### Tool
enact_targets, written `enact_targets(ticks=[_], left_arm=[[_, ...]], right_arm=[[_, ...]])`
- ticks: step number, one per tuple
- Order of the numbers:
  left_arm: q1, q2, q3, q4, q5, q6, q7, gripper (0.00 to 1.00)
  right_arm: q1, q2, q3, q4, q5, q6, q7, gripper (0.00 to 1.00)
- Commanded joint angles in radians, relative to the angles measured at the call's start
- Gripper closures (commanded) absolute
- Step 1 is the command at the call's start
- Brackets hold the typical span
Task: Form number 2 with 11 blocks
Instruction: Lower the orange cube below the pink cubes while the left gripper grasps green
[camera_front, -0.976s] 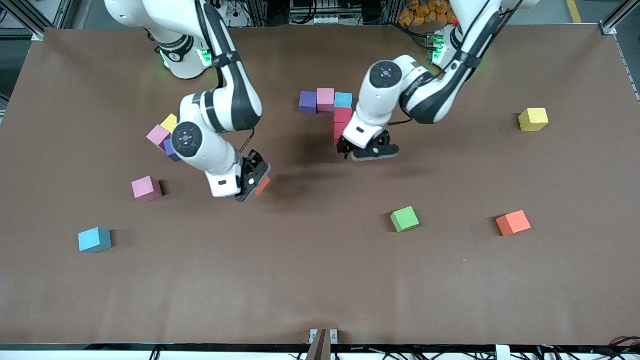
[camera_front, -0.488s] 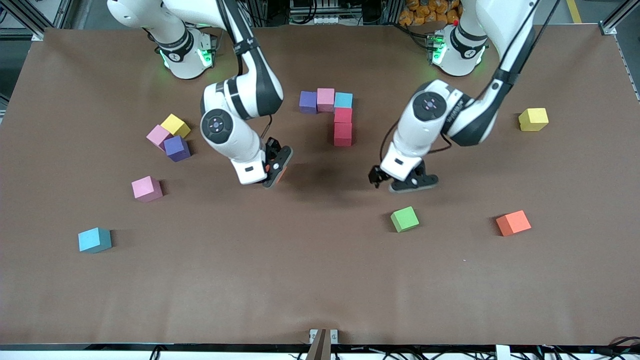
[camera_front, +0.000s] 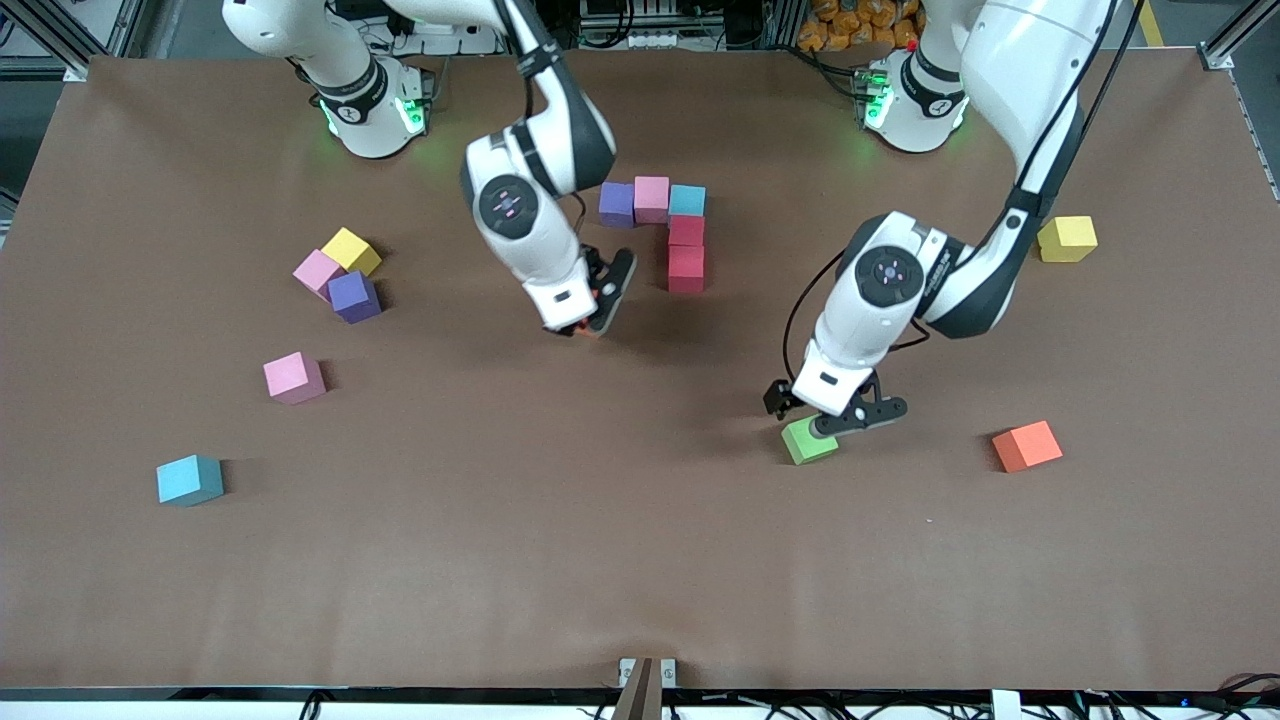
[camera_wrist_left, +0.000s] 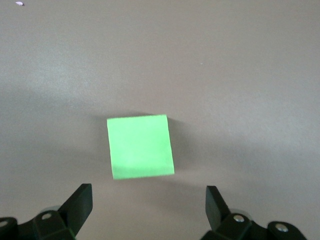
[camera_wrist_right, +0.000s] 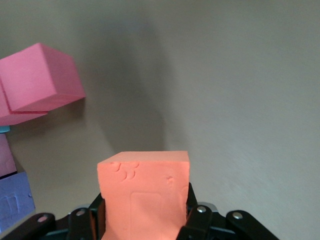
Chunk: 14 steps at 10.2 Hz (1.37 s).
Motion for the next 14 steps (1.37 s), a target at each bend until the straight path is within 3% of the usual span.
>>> enact_targets(ticks=[1, 3, 5, 7, 14], left_arm=[[-0.018, 0.082, 0.017, 0.123, -0.037, -0.08, 0.011, 0.0], [-0.025, 0.11, 0.048, 0.139, -0.042, -0.08, 0.012, 0.0], [-0.027, 0.124, 0.059, 0.14, -0.04, -0.08, 0.014, 0.0], [-0.027, 0.134, 0.059, 0.142, -0.046, -0.08, 0.011, 0.0], [-0.028, 0.176, 0.065, 0.163, -0.091, -0.08, 0.006, 0.0]], right_arm=[[0.038, -0.012, 0.016, -0.043, 0.013, 0.061, -0.107, 0.86], [0.084, -0.004, 0.022, -0.055, 0.016, 0.107, -0.148, 0.91], [0.096, -0.004, 0.087, -0.103, 0.042, 0.231, -0.188, 0.93], [0.096, -0.002, 0.131, -0.123, 0.098, 0.261, -0.19, 0.94], [0.127, 0.028, 0.151, -0.127, 0.142, 0.308, -0.184, 0.95]])
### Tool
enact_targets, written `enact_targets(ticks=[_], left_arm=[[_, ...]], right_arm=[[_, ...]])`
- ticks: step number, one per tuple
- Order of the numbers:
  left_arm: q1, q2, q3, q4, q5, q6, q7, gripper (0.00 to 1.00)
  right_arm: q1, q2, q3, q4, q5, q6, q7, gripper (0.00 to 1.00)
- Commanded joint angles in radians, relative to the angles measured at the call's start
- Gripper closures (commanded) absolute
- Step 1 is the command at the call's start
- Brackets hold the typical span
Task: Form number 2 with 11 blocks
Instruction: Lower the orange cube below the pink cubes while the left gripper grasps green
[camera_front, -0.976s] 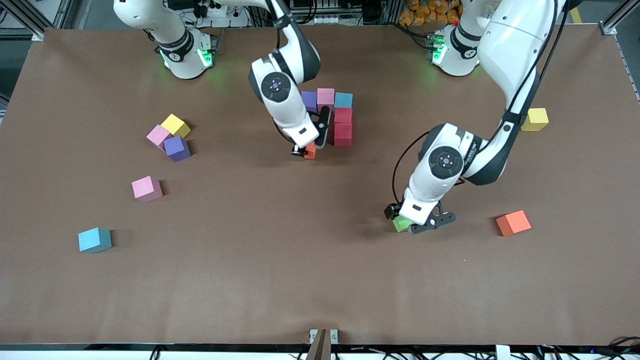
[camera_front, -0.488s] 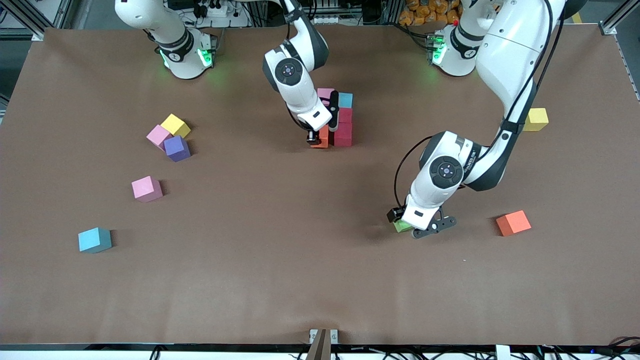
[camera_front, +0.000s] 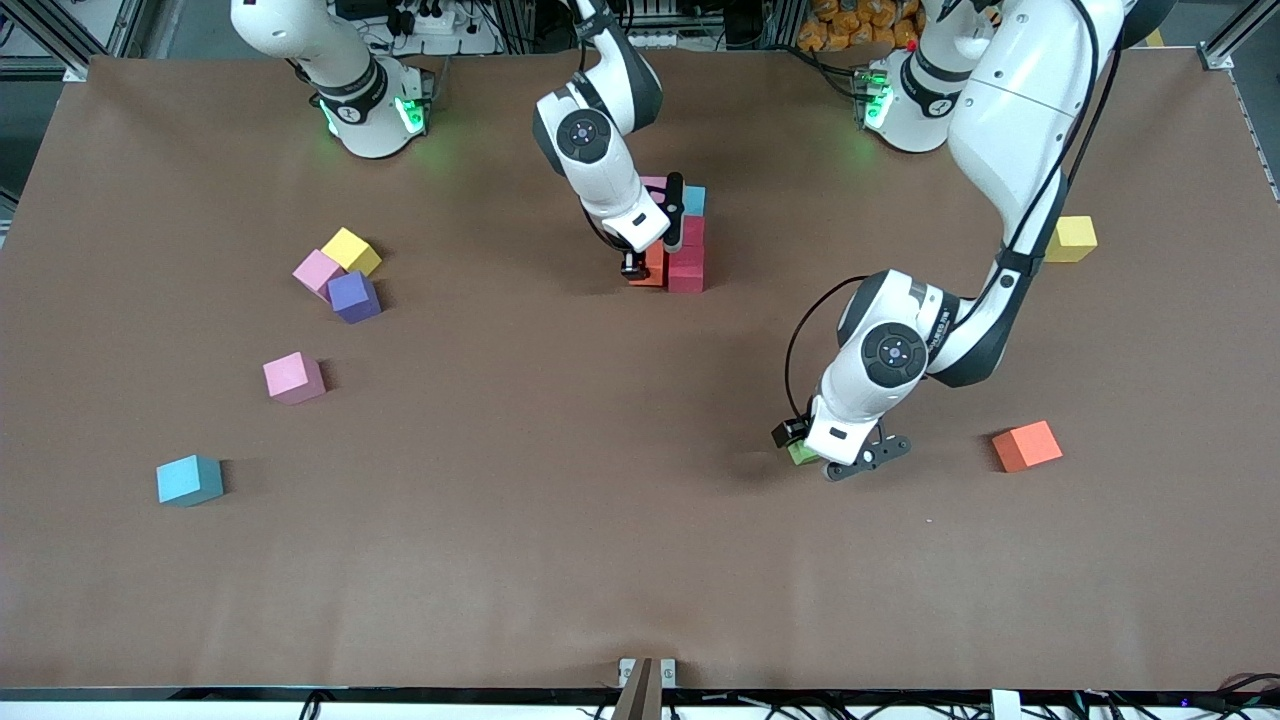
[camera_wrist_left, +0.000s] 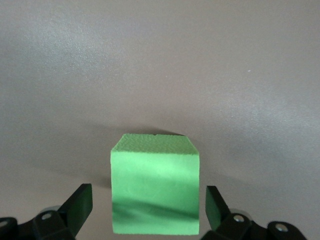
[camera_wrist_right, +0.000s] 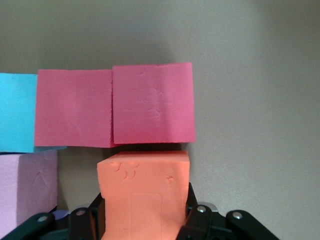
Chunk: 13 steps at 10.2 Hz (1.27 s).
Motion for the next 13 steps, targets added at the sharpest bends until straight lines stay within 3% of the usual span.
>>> enact_targets(ticks=[1, 6, 8, 13], left_arm=[[-0.017, 0.021, 0.015, 0.037, -0.024, -0.019, 0.009, 0.0], [-0.034, 0.031, 0.044, 0.04, -0.027, -0.019, 0.014, 0.0], [-0.036, 0.031, 0.044, 0.04, -0.027, -0.019, 0.014, 0.06], [-0.043, 0.029, 0.044, 0.04, -0.025, -0.018, 0.014, 0.1]], right_arm=[[0.015, 0.014, -0.006, -0.01, 0.038, 0.032, -0.023, 0.94], [0.022, 0.035, -0.005, -0.001, 0.041, 0.051, -0.018, 0.94], [0.032, 0.049, -0.003, 0.005, 0.102, 0.054, -0.029, 0.94], [0.035, 0.061, -0.002, 0.019, 0.107, 0.072, -0.029, 0.94]])
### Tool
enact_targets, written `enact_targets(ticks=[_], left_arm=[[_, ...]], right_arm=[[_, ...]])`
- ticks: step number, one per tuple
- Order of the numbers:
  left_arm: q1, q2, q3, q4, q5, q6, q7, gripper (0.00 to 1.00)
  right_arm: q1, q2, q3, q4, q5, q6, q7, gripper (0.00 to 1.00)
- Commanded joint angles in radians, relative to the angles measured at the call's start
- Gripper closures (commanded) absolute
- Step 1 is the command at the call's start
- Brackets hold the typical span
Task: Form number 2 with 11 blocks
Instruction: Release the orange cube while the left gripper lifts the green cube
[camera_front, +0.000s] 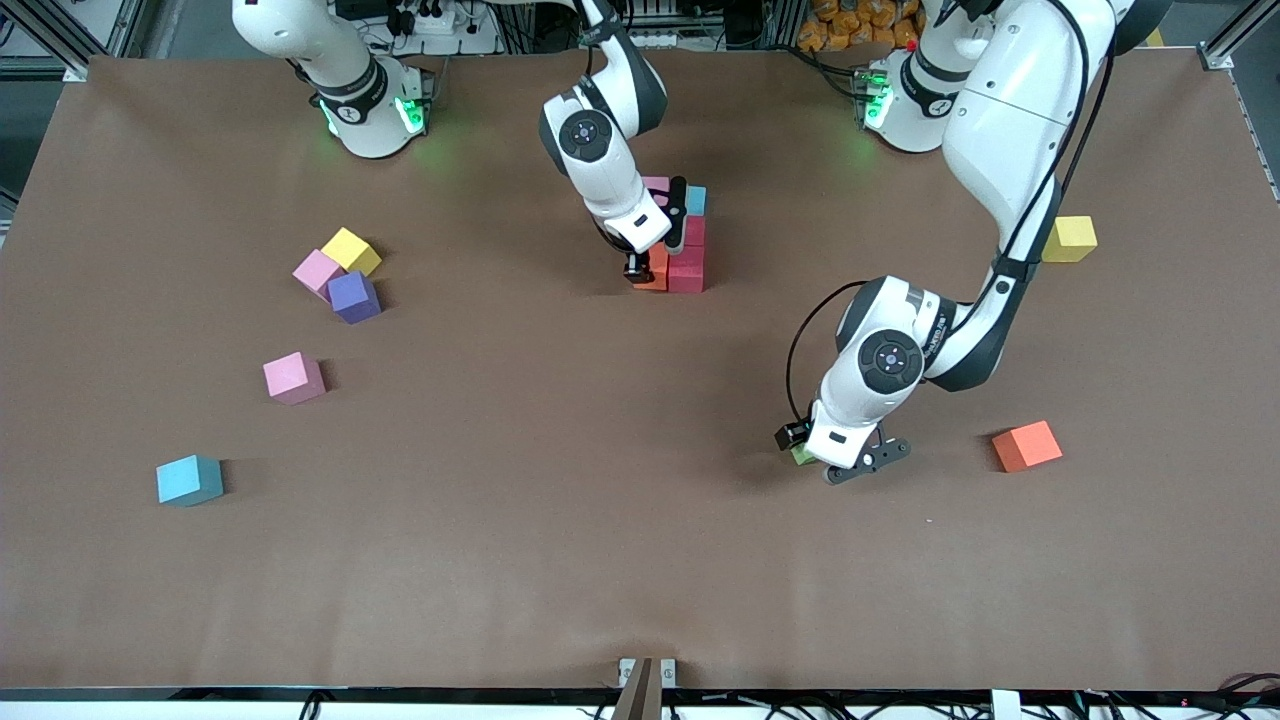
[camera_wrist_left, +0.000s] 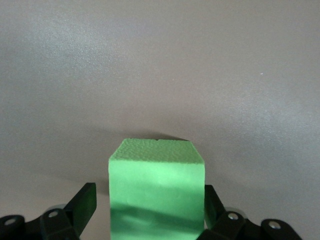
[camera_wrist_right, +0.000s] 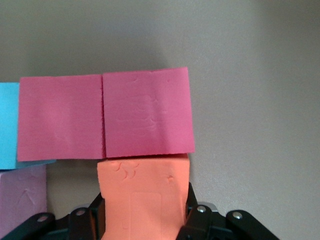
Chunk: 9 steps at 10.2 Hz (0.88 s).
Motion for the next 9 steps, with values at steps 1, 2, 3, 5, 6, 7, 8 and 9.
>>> enact_targets(ticks=[1, 2, 3, 5, 6, 7, 8, 9], left_arm=[[-0.02, 0.014, 0.015, 0.029, -0.024, -0.019, 0.014, 0.14], [-0.02, 0.014, 0.015, 0.029, -0.024, -0.019, 0.014, 0.21], [-0.02, 0.014, 0.015, 0.029, -0.023, -0.018, 0.015, 0.29], [-0.031, 0.017, 0.015, 0.029, -0.015, -0.018, 0.02, 0.52], [-0.031, 0.014, 0.015, 0.029, -0.02, -0.018, 0.02, 0.65], [-0.028, 0.008, 0.018, 0.031, -0.023, -0.018, 0.05, 0.77], [-0.025, -0.001, 0.021, 0.029, -0.023, -0.019, 0.067, 0.78], [-0.026, -0.019, 0.019, 0.029, -0.024, -0.033, 0.066, 0.79]], right_arm=[[0.016, 0.032, -0.003, 0.016, 0.039, 0.017, -0.022, 0.86], [0.016, 0.035, -0.003, 0.02, 0.039, 0.017, -0.024, 0.12], [0.013, 0.035, -0.005, 0.022, 0.038, 0.017, -0.025, 0.0], [0.004, 0.024, -0.006, 0.023, 0.038, 0.003, -0.028, 0.0], [-0.006, 0.017, -0.006, 0.023, 0.038, -0.012, -0.027, 0.0], [-0.01, 0.003, -0.011, 0.023, 0.038, -0.044, -0.028, 0.0], [-0.012, -0.011, -0.015, 0.022, 0.038, -0.058, -0.028, 0.0], [-0.015, -0.026, -0.017, 0.022, 0.038, -0.081, -0.028, 0.0]])
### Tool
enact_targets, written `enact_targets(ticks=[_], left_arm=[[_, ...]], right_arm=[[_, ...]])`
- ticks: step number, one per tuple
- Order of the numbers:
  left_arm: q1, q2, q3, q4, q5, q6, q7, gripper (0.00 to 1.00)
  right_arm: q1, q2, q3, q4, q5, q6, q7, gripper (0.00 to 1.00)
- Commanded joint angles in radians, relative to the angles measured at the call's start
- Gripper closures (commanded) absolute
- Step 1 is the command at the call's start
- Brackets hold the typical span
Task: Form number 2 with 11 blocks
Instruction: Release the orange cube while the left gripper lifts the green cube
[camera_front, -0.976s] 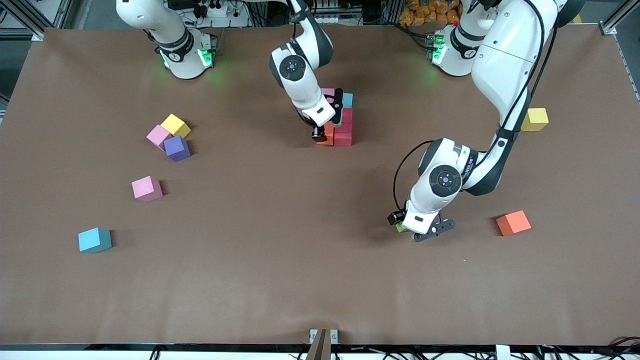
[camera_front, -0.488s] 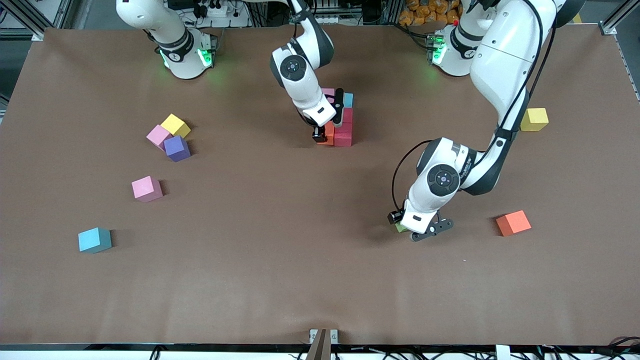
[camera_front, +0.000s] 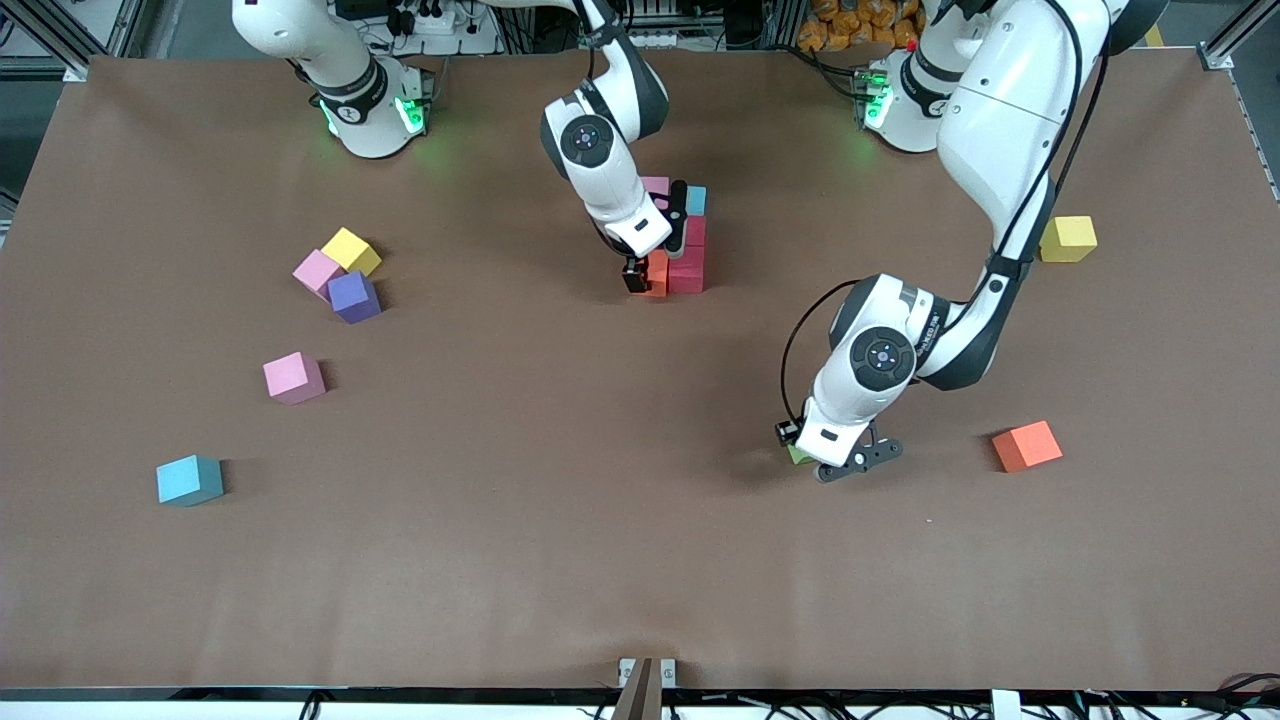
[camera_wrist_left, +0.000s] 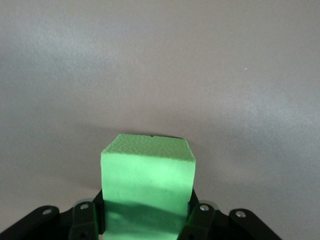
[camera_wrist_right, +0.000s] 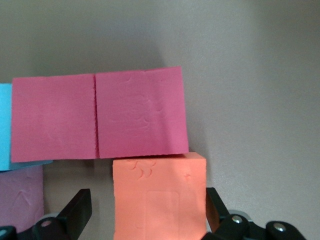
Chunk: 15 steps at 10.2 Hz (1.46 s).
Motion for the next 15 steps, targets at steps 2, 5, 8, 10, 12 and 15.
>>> enact_targets(ticks=[2, 5, 8, 10, 12, 15], left_arm=[[-0.016, -0.064, 0.009, 0.016, -0.065, -0.09, 0.027, 0.79], [-0.024, -0.13, 0.009, 0.017, -0.183, -0.194, 0.008, 0.78], [-0.059, -0.205, -0.002, 0.013, -0.276, -0.302, -0.202, 0.78], [-0.101, -0.222, -0.058, 0.011, -0.27, -0.305, -0.515, 0.76], [-0.105, -0.22, -0.138, 0.011, -0.265, -0.305, -0.719, 0.76], [-0.2, -0.214, -0.172, 0.017, -0.259, -0.29, -0.97, 0.76]], right_arm=[[-0.016, -0.076, -0.045, -0.001, 0.027, -0.127, -0.047, 0.0], [-0.051, -0.125, -0.14, 0.006, 0.025, -0.273, -0.156, 0.0], [-0.282, -0.13, -0.143, 0.125, 0.013, -0.493, -0.161, 0.0], [-0.431, -0.122, -0.139, 0.195, -0.046, -0.541, -0.112, 0.0], [-0.528, -0.124, -0.136, 0.26, -0.189, -0.548, 0.041, 0.0], [-0.755, -0.13, -0.084, 0.282, -0.268, -0.571, 0.129, 0.0]])
